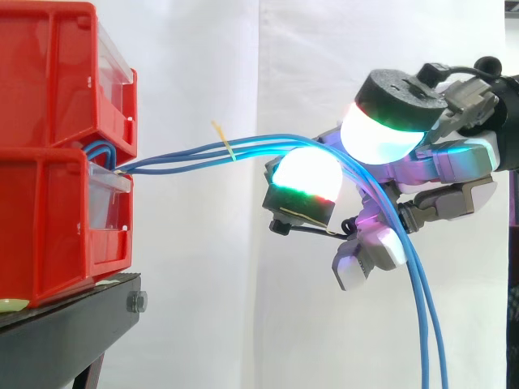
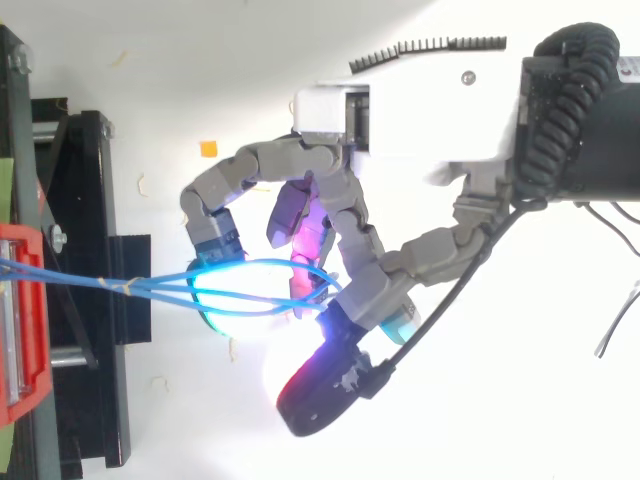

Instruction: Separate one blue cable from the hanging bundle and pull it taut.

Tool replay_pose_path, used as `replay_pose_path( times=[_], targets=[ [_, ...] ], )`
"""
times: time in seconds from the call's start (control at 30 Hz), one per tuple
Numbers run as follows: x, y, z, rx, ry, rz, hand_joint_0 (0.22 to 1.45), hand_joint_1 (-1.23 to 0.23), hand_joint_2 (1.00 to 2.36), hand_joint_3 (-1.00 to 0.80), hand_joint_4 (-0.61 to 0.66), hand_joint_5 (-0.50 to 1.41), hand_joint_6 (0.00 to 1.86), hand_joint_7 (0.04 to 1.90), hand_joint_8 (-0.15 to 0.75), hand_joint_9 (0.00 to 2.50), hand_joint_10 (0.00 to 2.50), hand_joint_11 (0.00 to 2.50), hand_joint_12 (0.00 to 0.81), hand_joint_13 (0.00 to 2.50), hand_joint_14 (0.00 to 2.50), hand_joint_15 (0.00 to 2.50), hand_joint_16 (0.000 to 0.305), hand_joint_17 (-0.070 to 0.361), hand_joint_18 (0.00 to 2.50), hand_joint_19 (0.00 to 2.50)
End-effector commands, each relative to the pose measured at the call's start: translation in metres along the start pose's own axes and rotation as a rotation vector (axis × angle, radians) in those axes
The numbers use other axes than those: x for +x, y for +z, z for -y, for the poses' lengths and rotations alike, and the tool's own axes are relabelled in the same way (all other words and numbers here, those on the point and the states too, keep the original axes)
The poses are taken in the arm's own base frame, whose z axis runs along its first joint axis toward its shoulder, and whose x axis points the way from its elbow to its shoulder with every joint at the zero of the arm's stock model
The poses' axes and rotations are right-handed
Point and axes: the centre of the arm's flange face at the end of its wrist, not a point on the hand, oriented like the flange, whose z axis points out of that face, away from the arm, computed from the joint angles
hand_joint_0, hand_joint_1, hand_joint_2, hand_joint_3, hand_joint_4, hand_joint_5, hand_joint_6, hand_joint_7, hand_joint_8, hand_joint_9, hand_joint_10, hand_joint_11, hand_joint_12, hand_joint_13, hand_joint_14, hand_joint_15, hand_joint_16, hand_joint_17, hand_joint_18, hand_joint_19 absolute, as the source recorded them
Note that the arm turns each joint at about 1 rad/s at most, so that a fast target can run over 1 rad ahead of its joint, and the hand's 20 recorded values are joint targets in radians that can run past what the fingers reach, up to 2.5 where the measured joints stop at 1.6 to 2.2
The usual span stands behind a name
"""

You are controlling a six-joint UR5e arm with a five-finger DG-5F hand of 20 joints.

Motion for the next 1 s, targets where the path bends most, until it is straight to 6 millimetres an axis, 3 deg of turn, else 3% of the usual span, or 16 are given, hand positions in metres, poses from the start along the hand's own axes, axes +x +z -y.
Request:
replay_pose_path(
  times=[0.0,0.13,0.2,0.27,0.4,0.5,0.67,0.8,0.97],
  targets=[
    [0.0002,0.0001,0.0000,-0.001,0.000,0.000,0.38,-0.79,1.00,-0.50,0.09,0.14,0.50,1.33,0.131,1.95,0.01,0.25,0.271,1.25,0.01,0.34,0.061,0.138,0.75,0.44],
    [0.0001,0.0002,-0.0008,-0.002,0.000,0.000,0.39,-0.39,1.00,-0.50,0.08,0.14,0.50,1.30,0.130,1.96,0.01,0.22,0.265,1.26,0.01,0.34,0.062,0.140,0.74,0.44],
    [0.0002,0.0001,0.0000,-0.001,0.000,0.000,0.45,-0.25,1.00,-0.50,0.06,0.14,0.50,1.31,0.107,1.96,0.01,0.24,0.245,1.24,0.01,0.36,0.056,0.126,0.68,0.48],
    [0.0002,0.0001,0.0000,-0.001,0.000,0.000,0.51,-0.21,1.00,-0.50,0.05,0.14,0.50,1.31,0.100,1.94,0.01,0.26,0.226,1.23,0.01,0.39,0.051,0.114,0.63,0.51],
    [0.0002,0.0001,0.0000,-0.001,0.000,0.000,0.65,-0.46,1.00,-0.50,0.05,0.14,0.50,1.32,0.076,1.95,0.02,0.31,0.218,1.21,0.02,0.41,0.045,0.102,0.60,0.54],
    [-0.0010,0.0001,-0.0004,-0.002,0.000,0.001,0.69,-0.62,1.01,-0.37,0.03,0.14,0.50,1.33,0.089,1.95,0.01,0.33,0.224,1.21,0.02,0.41,0.045,0.102,0.63,0.55],
    [-0.0010,0.0000,0.0004,0.000,0.000,0.002,0.70,-0.74,1.02,-0.28,0.01,0.14,0.50,1.33,0.104,1.94,0.01,0.34,0.223,1.20,0.01,0.40,0.045,0.102,0.63,0.54],
    [0.0002,0.0001,0.0000,-0.001,0.000,0.000,0.69,-0.98,1.01,-0.38,0.02,0.14,0.50,1.34,0.114,1.91,0.01,0.33,0.228,1.18,0.01,0.40,0.045,0.102,0.63,0.52],
    [0.0002,0.0003,-0.0002,-0.002,0.000,0.000,0.65,-1.09,1.00,-0.50,0.05,0.13,0.50,1.36,0.121,1.87,0.02,0.34,0.230,1.16,0.02,0.40,0.045,0.102,0.63,0.52]
  ],
)
